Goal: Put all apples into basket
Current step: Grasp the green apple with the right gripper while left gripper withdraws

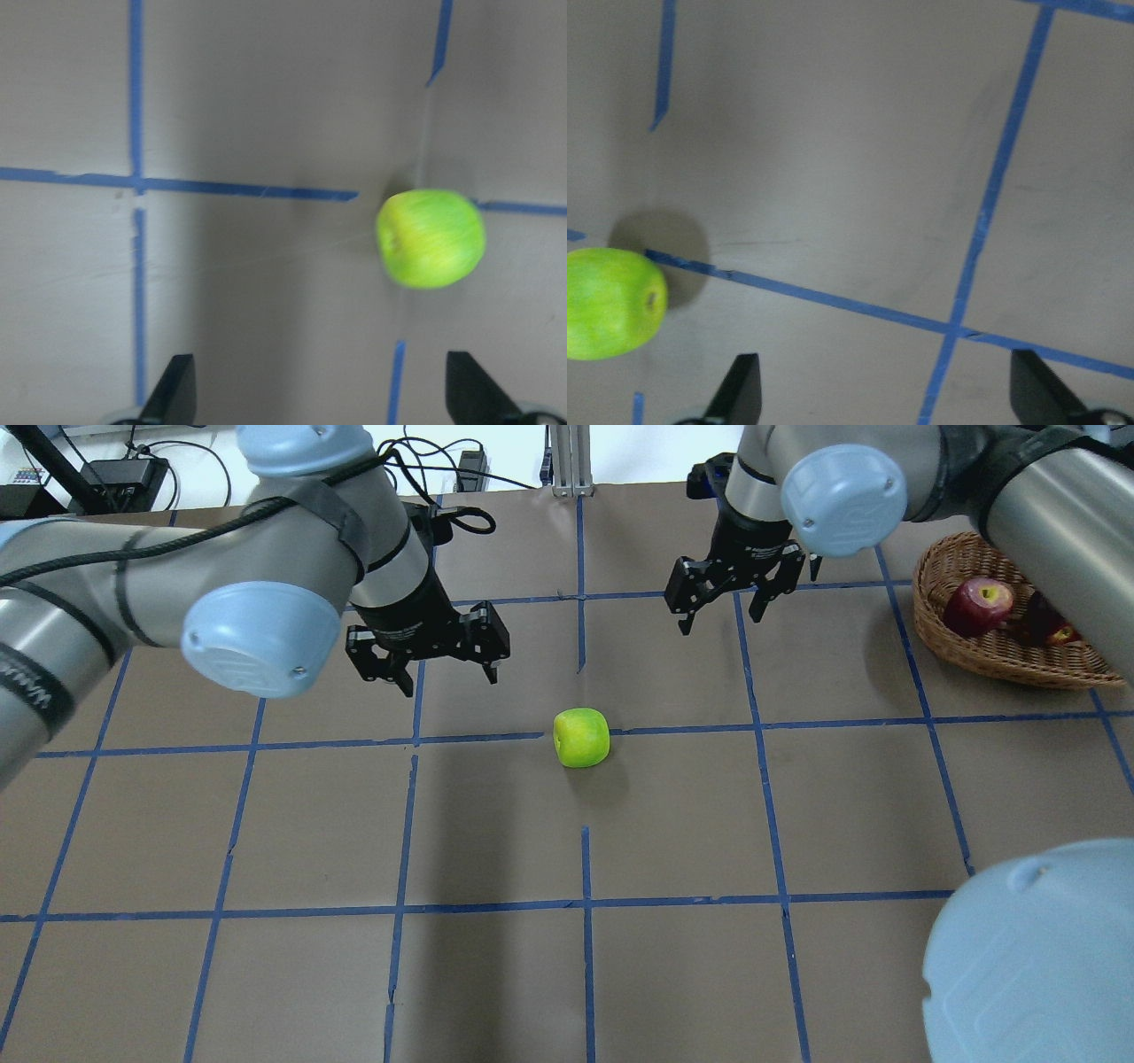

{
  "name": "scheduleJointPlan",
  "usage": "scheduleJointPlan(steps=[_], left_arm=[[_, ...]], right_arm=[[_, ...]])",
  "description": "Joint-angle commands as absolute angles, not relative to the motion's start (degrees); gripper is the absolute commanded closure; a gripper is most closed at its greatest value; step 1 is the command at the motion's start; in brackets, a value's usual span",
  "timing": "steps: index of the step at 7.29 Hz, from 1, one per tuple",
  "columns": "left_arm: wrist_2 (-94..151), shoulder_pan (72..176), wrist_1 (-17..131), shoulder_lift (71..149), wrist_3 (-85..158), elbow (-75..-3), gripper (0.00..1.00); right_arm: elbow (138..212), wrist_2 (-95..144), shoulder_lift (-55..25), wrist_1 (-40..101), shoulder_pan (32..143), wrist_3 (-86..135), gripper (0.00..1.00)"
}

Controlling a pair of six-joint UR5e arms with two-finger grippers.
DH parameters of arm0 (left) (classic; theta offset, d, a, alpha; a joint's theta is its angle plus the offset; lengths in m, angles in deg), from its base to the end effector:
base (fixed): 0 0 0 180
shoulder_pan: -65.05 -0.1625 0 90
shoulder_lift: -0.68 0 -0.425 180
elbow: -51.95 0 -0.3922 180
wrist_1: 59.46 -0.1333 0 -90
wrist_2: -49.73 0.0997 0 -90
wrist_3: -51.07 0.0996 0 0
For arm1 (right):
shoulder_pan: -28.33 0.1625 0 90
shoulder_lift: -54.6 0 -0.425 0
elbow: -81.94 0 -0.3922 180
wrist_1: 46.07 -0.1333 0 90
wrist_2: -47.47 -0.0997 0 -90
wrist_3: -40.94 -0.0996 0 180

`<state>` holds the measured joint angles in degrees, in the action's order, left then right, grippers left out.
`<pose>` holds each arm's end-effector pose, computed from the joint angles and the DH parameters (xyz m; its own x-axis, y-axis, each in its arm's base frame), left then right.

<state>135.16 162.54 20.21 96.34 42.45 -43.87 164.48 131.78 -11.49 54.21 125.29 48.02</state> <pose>-0.2083 -0.5011 0.4061 -0.9969 -0.0217 0.0758 -0.0193 0.9993 0.0318 0.2193 -0.6148 0.3307 -0.9666 -0.2308 -0.1111 -0.2415 0.9658 0.0945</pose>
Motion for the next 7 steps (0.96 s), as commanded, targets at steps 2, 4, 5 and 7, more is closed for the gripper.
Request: scheduleJointPlan(steps=[2,4,5,7], left_arm=[[140.3,157.9,25.5,86.6,51.2,-43.6,0.00],[140.7,156.9,26.0,86.7,51.2,-43.2,0.00],[140.2,156.3,29.9,88.2,50.1,-39.7,0.00],[139.8,157.1,38.3,91.9,46.2,-31.8,0.00]], right_arm=[[172.8,132.2,-11.6,64.8,135.4,35.3,0.00],[179.4,131.5,-11.1,75.0,136.4,33.7,0.00],[179.7,130.7,-10.6,76.6,136.7,33.1,0.00],[180.1,129.6,-9.2,78.5,137.7,27.6,0.00]])
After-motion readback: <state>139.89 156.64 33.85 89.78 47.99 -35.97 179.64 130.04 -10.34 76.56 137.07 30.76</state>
